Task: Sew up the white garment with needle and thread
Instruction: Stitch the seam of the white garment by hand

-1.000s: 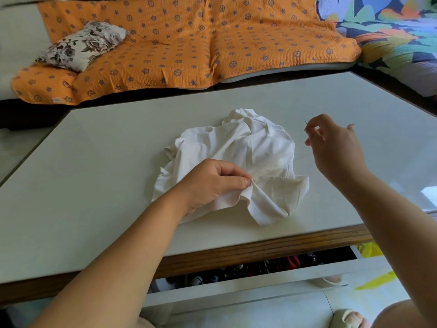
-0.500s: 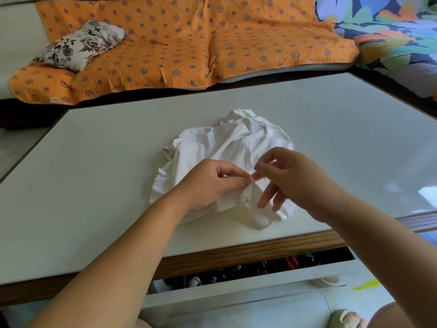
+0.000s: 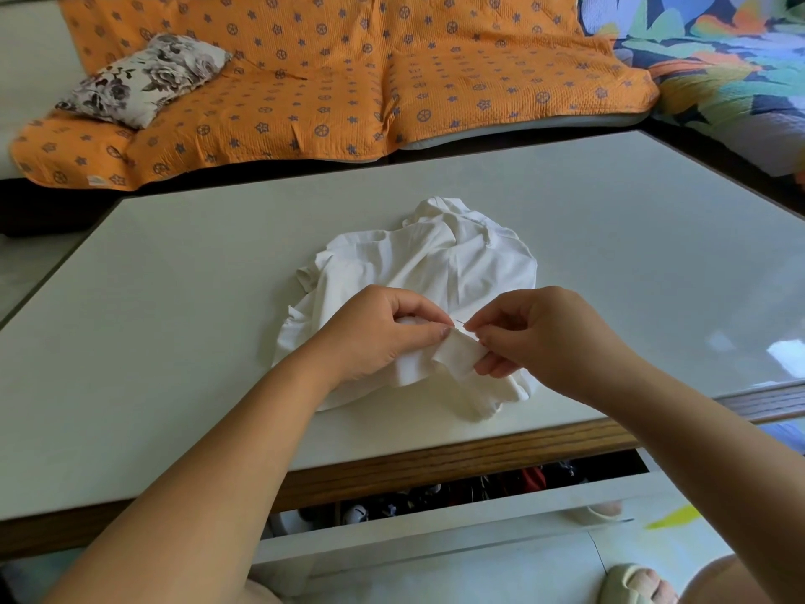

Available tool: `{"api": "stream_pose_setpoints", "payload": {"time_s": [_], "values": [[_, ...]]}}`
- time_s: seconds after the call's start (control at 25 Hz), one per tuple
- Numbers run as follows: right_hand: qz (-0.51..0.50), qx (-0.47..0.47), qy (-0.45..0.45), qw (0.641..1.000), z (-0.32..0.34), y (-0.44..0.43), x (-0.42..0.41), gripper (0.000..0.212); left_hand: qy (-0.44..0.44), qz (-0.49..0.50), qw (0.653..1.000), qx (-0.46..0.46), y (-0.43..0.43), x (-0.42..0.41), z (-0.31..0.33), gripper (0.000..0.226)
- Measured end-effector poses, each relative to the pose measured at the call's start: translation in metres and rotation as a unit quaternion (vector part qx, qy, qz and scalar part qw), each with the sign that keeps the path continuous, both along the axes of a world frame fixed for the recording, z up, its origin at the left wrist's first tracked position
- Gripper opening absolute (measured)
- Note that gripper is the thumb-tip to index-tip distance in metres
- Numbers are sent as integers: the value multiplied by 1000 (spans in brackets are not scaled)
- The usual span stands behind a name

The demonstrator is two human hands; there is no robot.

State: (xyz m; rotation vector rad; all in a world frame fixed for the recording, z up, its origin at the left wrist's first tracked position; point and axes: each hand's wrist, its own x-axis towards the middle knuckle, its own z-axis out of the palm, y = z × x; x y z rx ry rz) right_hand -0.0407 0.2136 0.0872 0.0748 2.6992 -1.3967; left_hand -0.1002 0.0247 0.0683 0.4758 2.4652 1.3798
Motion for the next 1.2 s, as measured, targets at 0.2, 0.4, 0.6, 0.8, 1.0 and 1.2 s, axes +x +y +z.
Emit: {"api": "stream_pose_setpoints", "payload": {"time_s": [0.2, 0.4, 0.6, 0.8, 1.0, 1.2], "values": [[18, 22, -5, 1000, 1, 0, -1, 21, 11, 3, 1000, 0, -1, 0, 0, 6], [27, 24, -11, 999, 1, 0, 0, 20, 13, 3, 1000, -6, -1, 1, 1, 6], [36, 20, -15, 999, 1, 0, 0, 19, 9, 0, 1000, -5, -2, 1, 1, 6], [46, 18, -15, 999, 1, 1, 0, 18, 6, -7, 1000, -13, -3, 0, -1, 5], [43, -17, -23, 999, -2, 3, -2, 18, -3, -17, 1000, -7, -2, -2, -1, 7], [24, -68, -29, 997, -9, 0, -3, 14, -20, -18, 1000, 17, 1, -2, -6, 7]]}}
